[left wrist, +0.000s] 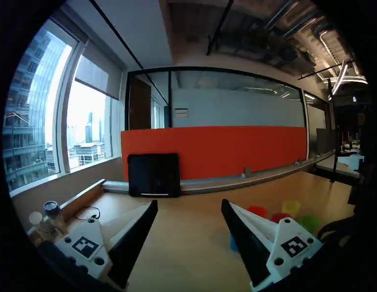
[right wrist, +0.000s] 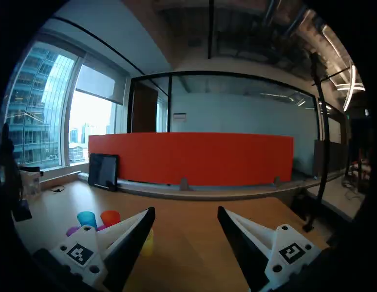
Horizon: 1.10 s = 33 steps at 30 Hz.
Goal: Pour water
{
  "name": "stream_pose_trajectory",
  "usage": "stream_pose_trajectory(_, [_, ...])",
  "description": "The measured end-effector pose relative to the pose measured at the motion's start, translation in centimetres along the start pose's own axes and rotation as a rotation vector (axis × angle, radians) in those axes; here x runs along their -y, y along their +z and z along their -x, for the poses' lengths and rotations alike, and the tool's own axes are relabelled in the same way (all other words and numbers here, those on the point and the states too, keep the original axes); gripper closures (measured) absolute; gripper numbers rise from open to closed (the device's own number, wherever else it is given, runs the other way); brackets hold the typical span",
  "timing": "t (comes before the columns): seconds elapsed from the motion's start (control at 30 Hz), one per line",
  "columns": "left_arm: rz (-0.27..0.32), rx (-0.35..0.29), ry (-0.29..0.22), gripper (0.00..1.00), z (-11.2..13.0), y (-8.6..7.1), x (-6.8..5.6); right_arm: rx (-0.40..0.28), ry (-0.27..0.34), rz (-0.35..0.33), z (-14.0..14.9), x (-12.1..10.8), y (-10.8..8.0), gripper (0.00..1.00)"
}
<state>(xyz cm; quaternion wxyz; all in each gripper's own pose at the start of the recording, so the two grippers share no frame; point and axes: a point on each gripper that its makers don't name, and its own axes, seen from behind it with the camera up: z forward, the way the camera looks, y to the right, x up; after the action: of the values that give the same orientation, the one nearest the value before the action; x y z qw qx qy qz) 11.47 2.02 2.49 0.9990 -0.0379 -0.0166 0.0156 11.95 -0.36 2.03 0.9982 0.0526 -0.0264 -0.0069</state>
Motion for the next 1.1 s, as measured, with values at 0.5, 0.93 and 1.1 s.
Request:
stream_pose_trajectory(0.5, [0.001, -0.006, -0.050, 0.03, -7.7, 1.5, 1.1, -0.011, 0.008, -0.022, -8.0, -0.2, 0.7, 0.01])
stream_pose_trajectory(0.93, [0.120, -0.021, -0.015, 0.03, -10.9, 1.9, -0.9, 0.010, 0.001, -0.123, -8.7, 1.9, 0.7, 0.01])
stream_pose_trajectory(1.1, [0.202, -0.011, -0.021, 0.03, -10.7, 2.1, -2.4, 0.012, -0.011, -0.215, -9.0, 3.9, 0.4, 0.01])
